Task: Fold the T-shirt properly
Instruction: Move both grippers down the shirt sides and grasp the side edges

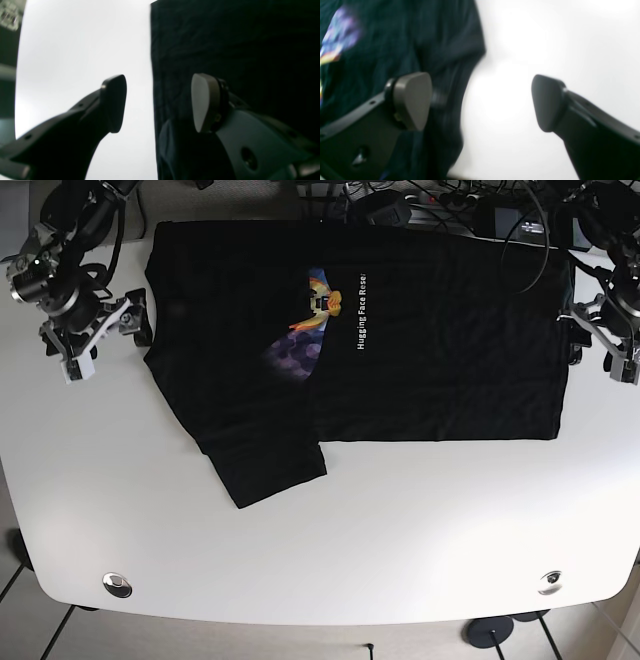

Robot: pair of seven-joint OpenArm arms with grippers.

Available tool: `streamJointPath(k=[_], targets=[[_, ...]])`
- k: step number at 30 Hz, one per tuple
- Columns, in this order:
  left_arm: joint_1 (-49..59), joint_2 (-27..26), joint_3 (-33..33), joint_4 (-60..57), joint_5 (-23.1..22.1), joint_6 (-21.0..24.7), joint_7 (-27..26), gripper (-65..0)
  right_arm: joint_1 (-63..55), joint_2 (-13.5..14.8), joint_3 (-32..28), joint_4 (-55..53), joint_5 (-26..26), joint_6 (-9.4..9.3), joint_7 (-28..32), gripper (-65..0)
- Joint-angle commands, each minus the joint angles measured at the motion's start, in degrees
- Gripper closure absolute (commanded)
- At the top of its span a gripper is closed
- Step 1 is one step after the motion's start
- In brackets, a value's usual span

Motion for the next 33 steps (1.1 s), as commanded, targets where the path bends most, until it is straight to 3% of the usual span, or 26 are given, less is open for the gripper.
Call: streamJointPath(k=[1,3,8,15,19,22,24,26,29,33], targets=[[-3.8,-1.1,2.1,-2.1,3.3,0.1,-1.3,-38.3,4.6,-0.7,-2.4,0.4,-5.3,-0.03,0.7,-60.6],[-8.3,0.4,3.7,-6.3,7.0,0.1,-1.4,-38.3,10.0,-0.9,-5.9,-4.2,-10.9,-0.03,3.1,-60.6],[-15.4,2.2,3.9,-11.7,13.8,0.1,-3.2,-38.3,17.8,0.7,-10.6,-22.5,-13.8,-0.03,11.6,-60.4],[-18.9,1.9,3.6,-17.4,14.1,0.1,-7.5,-38.5,18.3,0.9,-14.8,-31.1,-13.8,-0.03,16.6,-59.6],[-19.4,1.6,3.6,-20.9,14.0,0.4,-7.5,-38.9,16.4,-0.8,-17.2,-31.2,-13.9,-0.03,18.4,-49.8],[-20.2,1.0,4.2,-21.0,13.8,6.0,-7.6,-39.2,15.9,-1.2,-17.5,-31.2,-13.9,-0.03,18.7,-44.4],[-20.9,0.9,5.0,-22.1,14.0,6.2,-7.6,-39.2,15.9,-1.2,-17.5,-31.2,-13.7,-0.03,18.7,-38.5],[-21.2,0.7,4.7,-25.8,14.0,6.2,-7.6,-39.2,15.9,-1.2,-17.5,-31.2,-13.6,-0.03,18.7,-26.8],[-23.4,-1.4,4.8,-32.7,14.0,6.2,-10.3,-39.2,16.0,-1.1,-17.5,-31.2,-13.9,-0.03,18.7,-4.3],[-23.6,-2.9,4.9,-39.5,14.0,6.2,-13.4,-39.2,16.0,-0.9,-17.5,-31.2,-13.9,-0.03,18.7,-2.1]])
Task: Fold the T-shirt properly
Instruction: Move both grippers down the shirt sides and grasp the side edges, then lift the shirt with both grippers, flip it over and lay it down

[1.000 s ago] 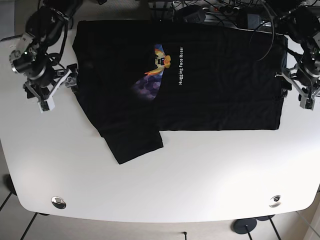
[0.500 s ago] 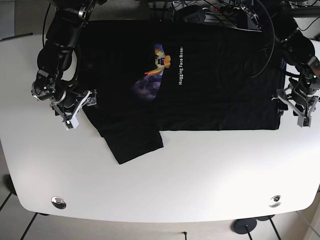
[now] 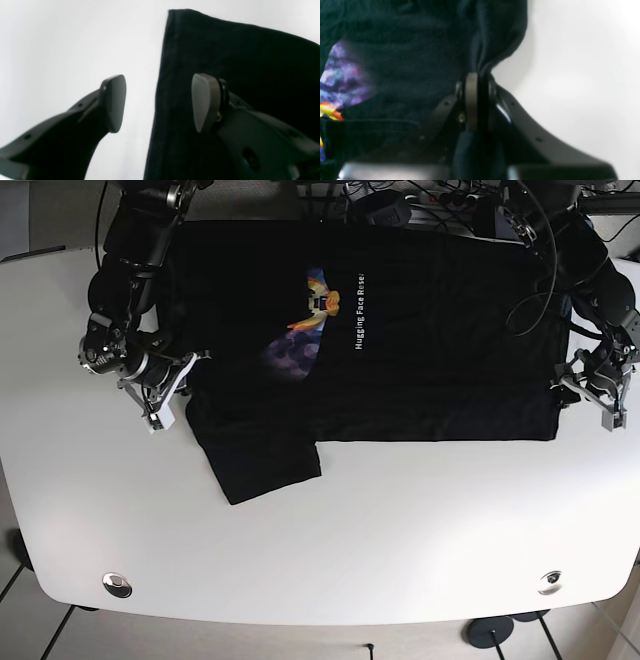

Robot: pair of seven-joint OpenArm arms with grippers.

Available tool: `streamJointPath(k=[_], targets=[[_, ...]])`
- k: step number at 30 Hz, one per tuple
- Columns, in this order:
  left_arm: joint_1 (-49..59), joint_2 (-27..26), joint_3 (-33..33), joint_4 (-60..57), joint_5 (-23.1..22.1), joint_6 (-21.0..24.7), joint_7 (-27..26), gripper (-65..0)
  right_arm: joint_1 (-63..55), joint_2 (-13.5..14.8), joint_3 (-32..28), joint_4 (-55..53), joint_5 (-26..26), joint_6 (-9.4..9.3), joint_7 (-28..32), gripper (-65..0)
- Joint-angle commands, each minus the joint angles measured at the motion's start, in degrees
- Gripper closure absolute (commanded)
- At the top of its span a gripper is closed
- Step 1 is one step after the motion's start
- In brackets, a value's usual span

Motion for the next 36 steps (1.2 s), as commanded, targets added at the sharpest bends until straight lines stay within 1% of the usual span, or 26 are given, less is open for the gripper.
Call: streamJointPath(k=[1,4,7,8,10,12,14,15,16,17,18,19,21,23,24,26,29,33,35,36], targets=[[-0.9,-1.2,0.0,-2.0,-0.8,0.0,-2.1,-39.2,1.0,0.8,0.2,0.8,0.6,0.08,0.8,-2.1],[-0.7,-2.1,0.1,-4.7,-1.1,-0.9,-1.6,-39.2,1.0,0.7,0.2,0.8,0.6,0.08,0.8,-2.1],[-0.6,-2.1,0.2,-6.0,-1.1,-6.1,0.7,-39.0,1.0,0.7,0.2,0.8,0.7,0.08,0.8,-2.1],[-0.5,-1.9,0.2,-6.0,-1.1,-6.1,1.7,-39.0,1.0,0.7,0.2,0.8,0.7,0.08,0.8,-2.1],[0.7,-0.7,2.6,-5.8,-1.1,-6.1,3.9,-38.6,1.0,0.7,0.2,0.8,0.8,0.08,0.8,-2.1],[1.0,0.1,4.8,-5.7,-1.1,-6.1,4.1,-38.5,1.0,0.6,0.2,0.8,0.9,0.08,0.8,-2.1],[1.0,0.2,5.3,-5.9,-1.1,-6.1,4.2,-38.2,1.0,0.6,0.2,0.8,0.9,0.08,0.8,-2.1],[1.0,0.3,5.3,-5.9,-1.1,-6.1,4.2,-36.1,1.0,0.6,0.2,0.8,0.9,0.08,0.8,-2.1],[1.0,0.7,5.5,-6.0,-1.1,-6.1,4.1,-30.0,1.0,0.6,0.2,0.9,0.9,0.08,0.8,-2.1],[0.9,1.2,5.3,-6.0,-0.9,-6.1,3.9,-16.0,1.0,0.6,0.3,0.9,0.9,0.08,0.8,-2.1],[0.9,1.3,5.5,-6.0,-0.8,-6.1,3.9,-6.9,1.0,0.6,0.3,0.9,0.9,0.08,0.8,-2.1],[0.7,1.4,5.6,-6.0,-0.7,-6.1,3.9,0.0,1.0,0.6,0.4,0.9,0.9,0.08,0.8,-2.1],[0.7,1.4,5.4,-5.1,-1.3,-6.1,3.9,0.0,1.0,0.4,0.4,1.3,0.9,0.08,0.8,-2.1],[0.9,2.0,3.1,0.2,-1.2,-6.1,4.2,0.0,0.9,0.4,0.4,1.4,1.0,0.08,0.8,-2.1],[1.0,3.1,2.0,2.5,-0.8,-6.1,4.2,0.0,0.8,0.4,0.5,1.6,1.0,0.08,0.8,-2.1],[2.5,3.6,1.6,7.0,-0.7,-6.1,4.3,0.0,0.3,0.5,0.5,4.3,1.0,0.08,0.6,-2.1],[5.4,3.9,3.7,16.7,-1.0,-6.1,6.1,0.0,-2.0,0.5,0.1,11.0,0.9,0.08,0.4,-1.9],[5.2,5.0,6.7,24.0,-1.0,-6.1,8.6,0.0,0.0,0.9,0.2,13.5,0.9,0.08,-2.4,-1.9],[1.3,5.1,8.3,26.2,-0.7,-6.1,9.2,0.0,3.7,1.1,0.2,13.2,0.6,0.08,-2.8,-1.9],[-0.7,5.1,9.1,26.2,-0.7,-6.1,10.1,0.0,5.3,2.2,0.2,13.1,0.6,0.08,-2.8,-1.9]])
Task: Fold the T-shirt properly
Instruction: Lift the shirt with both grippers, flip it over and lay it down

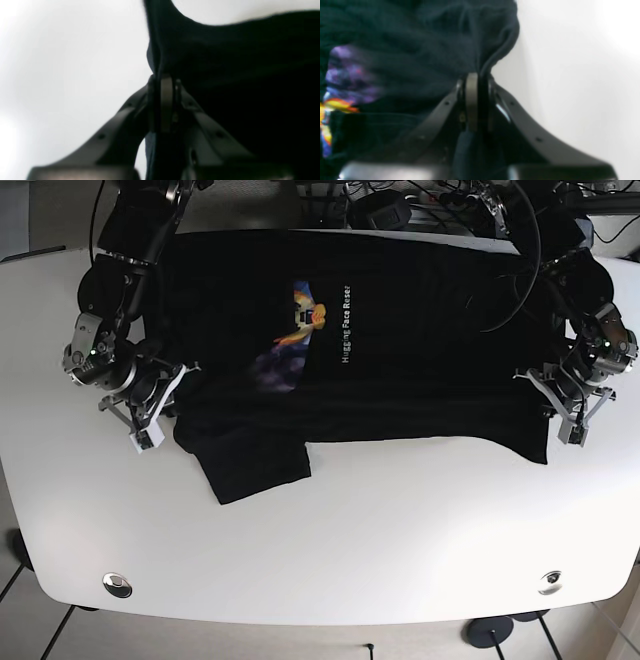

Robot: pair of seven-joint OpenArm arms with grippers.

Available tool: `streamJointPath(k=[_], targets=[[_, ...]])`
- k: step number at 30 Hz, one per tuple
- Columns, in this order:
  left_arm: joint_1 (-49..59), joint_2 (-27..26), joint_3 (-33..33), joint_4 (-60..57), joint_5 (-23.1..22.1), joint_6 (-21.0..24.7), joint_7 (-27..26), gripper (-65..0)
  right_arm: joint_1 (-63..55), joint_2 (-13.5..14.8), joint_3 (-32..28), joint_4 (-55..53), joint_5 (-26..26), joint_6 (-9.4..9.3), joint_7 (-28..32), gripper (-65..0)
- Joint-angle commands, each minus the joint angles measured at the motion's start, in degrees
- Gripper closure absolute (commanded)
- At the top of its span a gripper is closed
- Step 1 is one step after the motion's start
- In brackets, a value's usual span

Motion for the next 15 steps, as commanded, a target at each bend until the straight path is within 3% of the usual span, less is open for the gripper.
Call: streamJointPath(k=[1,4,9,12,15], targets=[[-5.5,-1.1,1.3,1.7,-0.6,0.0,0.1,0.0,5.0,2.6,-0.1,0.9,0.6,-0.05,1.7,-1.9],[-13.3,-1.1,2.9,1.6,-0.5,0.0,2.3,0.0,11.9,4.1,-0.2,-1.0,0.6,-0.05,0.7,-1.9],[-31.2,-3.6,6.3,-6.8,-0.6,0.0,2.3,0.0,33.7,9.9,-0.3,-13.1,0.6,-0.05,-2.3,-1.9],[-43.5,-5.3,7.8,-15.5,-0.6,0.0,2.2,0.0,46.6,12.6,-5.0,-21.7,0.9,-0.05,-2.3,-1.9],[-54.7,-7.1,7.8,-22.8,-0.7,0.0,0.9,0.0,57.5,13.3,-8.7,-24.8,0.6,-0.05,-2.3,-1.9]])
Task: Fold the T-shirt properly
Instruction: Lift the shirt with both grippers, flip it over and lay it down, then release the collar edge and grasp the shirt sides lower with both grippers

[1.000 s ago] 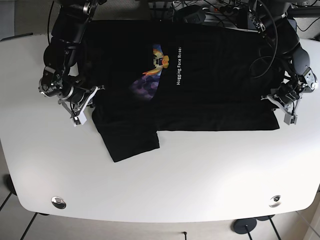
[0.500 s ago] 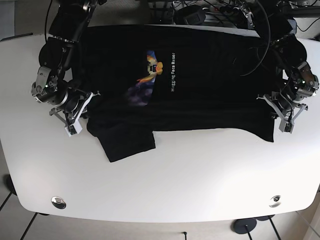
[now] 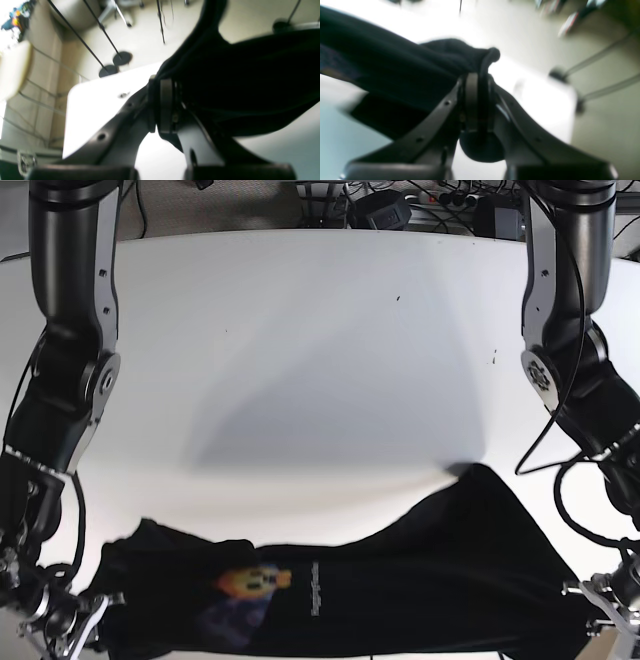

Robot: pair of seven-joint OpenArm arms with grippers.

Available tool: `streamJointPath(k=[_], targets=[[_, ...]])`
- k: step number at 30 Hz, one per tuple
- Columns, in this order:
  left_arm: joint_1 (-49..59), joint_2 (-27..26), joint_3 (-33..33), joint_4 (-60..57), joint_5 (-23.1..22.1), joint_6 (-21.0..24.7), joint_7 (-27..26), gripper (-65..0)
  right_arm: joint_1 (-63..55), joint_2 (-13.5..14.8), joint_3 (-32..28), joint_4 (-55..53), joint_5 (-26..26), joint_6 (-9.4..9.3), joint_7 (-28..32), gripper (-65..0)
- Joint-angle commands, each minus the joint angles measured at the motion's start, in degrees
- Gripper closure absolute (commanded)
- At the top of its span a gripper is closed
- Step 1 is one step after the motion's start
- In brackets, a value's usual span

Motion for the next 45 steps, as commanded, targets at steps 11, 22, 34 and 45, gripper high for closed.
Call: streamJointPath(k=[11,22,34,45], targets=[[13.2,-2.6,-3.7,4.3,-0.3,0.5,-5.5,0.0,-16.6,-0.8,7.6,20.3,0.2,-0.36,-6.3,-1.9],[51.3,1.0,-17.8,8.2,-0.4,0.5,-8.3,0.0,-60.9,-7.6,16.2,33.9,5.9,-0.36,-2.1,-1.9],[71.4,3.7,-22.4,25.3,-0.4,0.5,-8.0,0.0,-83.5,-7.6,18.1,41.7,11.6,-0.36,-2.2,-1.9],[77.2,5.6,-22.3,31.7,-0.3,0.5,-2.7,-32.1,-89.7,-8.9,22.4,46.0,15.0,-0.36,-2.2,-55.3]])
